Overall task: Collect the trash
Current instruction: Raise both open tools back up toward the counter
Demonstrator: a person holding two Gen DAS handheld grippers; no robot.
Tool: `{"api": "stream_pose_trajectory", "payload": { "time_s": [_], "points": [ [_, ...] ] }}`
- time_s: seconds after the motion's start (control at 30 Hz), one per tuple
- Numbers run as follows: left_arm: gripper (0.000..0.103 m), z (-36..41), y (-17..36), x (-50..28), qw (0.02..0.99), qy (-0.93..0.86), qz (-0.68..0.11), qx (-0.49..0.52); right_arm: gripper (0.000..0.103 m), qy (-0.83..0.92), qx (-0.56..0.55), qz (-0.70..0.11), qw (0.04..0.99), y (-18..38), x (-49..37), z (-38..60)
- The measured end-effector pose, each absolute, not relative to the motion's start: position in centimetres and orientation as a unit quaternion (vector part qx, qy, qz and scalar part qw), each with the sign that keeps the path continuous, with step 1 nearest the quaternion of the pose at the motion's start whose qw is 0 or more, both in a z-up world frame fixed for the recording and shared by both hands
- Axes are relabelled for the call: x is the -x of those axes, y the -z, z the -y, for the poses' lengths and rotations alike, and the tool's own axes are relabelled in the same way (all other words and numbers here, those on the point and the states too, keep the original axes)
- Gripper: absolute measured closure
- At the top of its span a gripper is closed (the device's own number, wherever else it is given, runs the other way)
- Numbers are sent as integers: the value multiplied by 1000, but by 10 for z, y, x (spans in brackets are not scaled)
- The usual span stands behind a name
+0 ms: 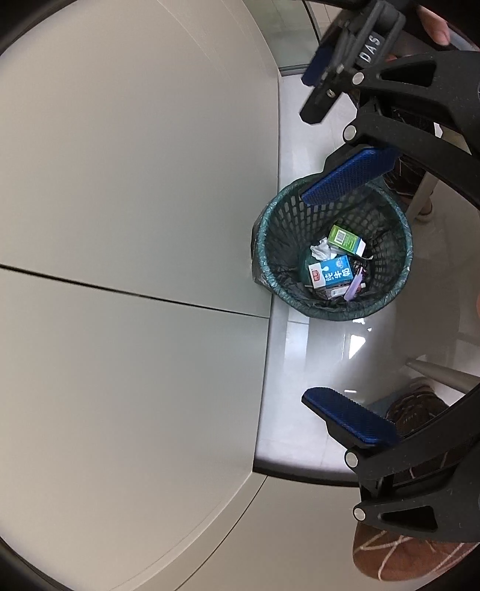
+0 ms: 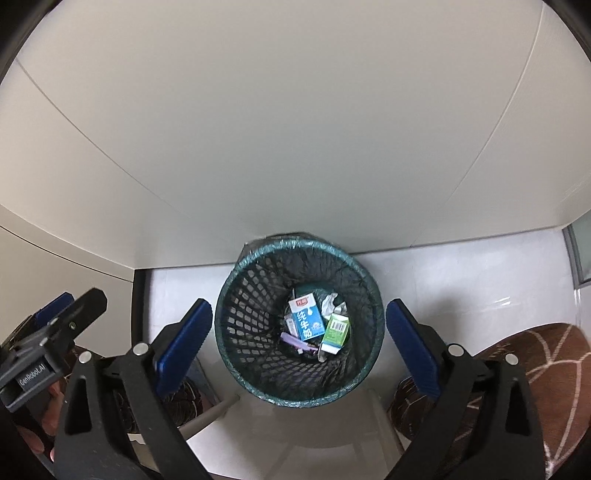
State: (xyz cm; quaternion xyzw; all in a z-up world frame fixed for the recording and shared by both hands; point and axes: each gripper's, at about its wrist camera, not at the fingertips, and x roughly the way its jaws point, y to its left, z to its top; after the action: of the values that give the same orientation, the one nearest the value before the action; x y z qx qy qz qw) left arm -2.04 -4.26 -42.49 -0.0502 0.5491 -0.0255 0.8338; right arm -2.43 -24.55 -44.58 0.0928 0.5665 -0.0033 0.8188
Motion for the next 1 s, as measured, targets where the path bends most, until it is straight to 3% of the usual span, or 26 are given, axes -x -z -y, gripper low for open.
{"api": "stream_pose_trajectory", "payload": {
  "time_s": [0.37,1.0],
  "points": [
    [7,37,363,33,850,32,-523,54,12,1,-64,-533,844,387,33,241],
    [6,34,198,65,906,58,-415,54,9,-13,-14,-379,925,214,65,236]
  ]
}}
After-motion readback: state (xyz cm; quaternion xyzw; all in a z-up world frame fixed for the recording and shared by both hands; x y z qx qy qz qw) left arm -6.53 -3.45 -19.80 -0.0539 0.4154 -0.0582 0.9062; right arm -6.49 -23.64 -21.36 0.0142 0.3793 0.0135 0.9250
